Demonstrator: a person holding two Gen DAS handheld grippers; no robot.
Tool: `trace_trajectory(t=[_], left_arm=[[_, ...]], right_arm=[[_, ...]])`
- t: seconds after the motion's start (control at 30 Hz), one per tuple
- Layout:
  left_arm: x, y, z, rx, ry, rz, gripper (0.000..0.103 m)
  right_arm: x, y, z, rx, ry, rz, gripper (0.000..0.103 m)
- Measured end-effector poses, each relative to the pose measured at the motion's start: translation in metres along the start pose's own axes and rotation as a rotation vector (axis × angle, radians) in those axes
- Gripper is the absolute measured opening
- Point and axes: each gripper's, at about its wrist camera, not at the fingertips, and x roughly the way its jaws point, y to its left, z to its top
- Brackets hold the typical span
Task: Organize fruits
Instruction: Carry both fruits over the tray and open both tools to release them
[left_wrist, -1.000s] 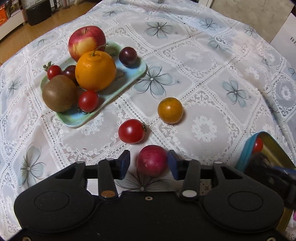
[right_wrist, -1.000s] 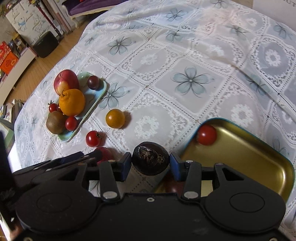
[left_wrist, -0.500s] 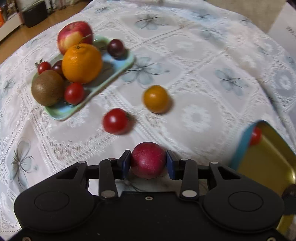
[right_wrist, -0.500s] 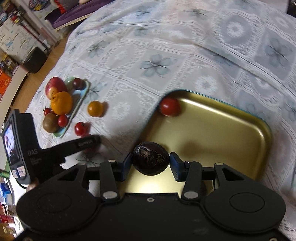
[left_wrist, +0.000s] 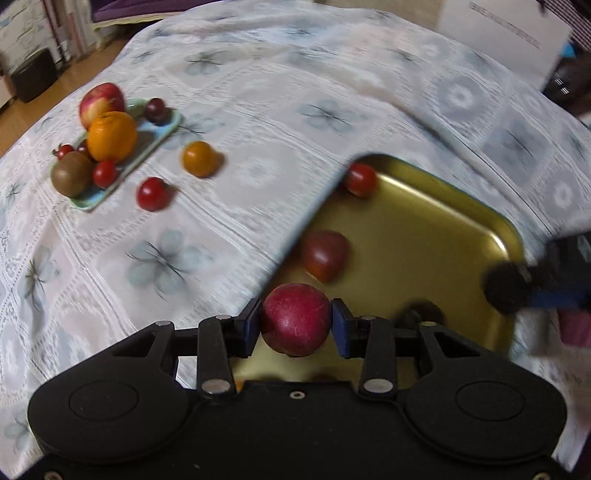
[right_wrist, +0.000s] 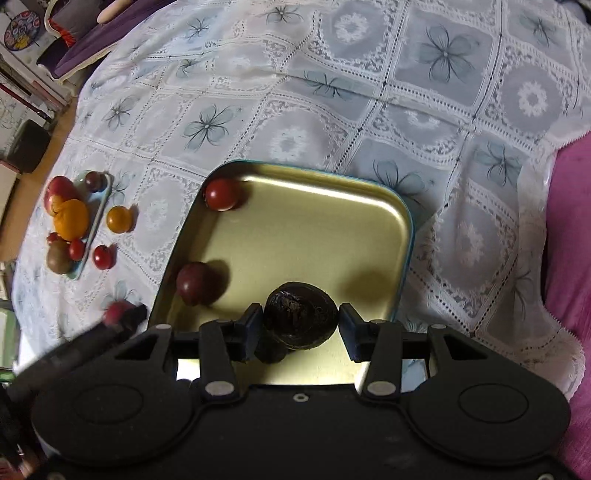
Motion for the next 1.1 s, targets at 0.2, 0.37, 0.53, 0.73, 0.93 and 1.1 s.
trace_trajectory(t=[0.2, 0.37, 0.53, 0.73, 0.93, 1.1], left_arm=[[-0.007, -0.036, -0.018, 0.033, 0.028, -0.024, 0.048], [-0.004, -0.056, -0.028, 0.048, 0.058, 0.000, 0.048], [0.005, -0.070, -0.035, 0.076, 0.088, 0.031, 0.048], [0.009, -0.072, -0.040, 0.091, 0.101, 0.049, 0.048], [0.007, -0.067, -0.040, 0.083, 0.096, 0.054, 0.048], [0.004, -0.067, -0.040, 0.090, 0.080, 0.051, 0.048]], right_arm=[[-0.006, -0.017, -0.001, 0.015, -0.015, 0.045, 0.047], [-0.004, -0.036, 0.002, 0.046, -0.003, 0.073, 0.047], [-0.005, -0.046, 0.002, 0.062, -0.031, 0.047, 0.047], [-0.005, -0.053, 0.003, 0.064, -0.026, 0.059, 0.047], [-0.004, -0.049, 0.000, 0.056, -0.023, 0.053, 0.047], [-0.001, -0.045, -0.001, 0.047, -0.014, 0.044, 0.047]])
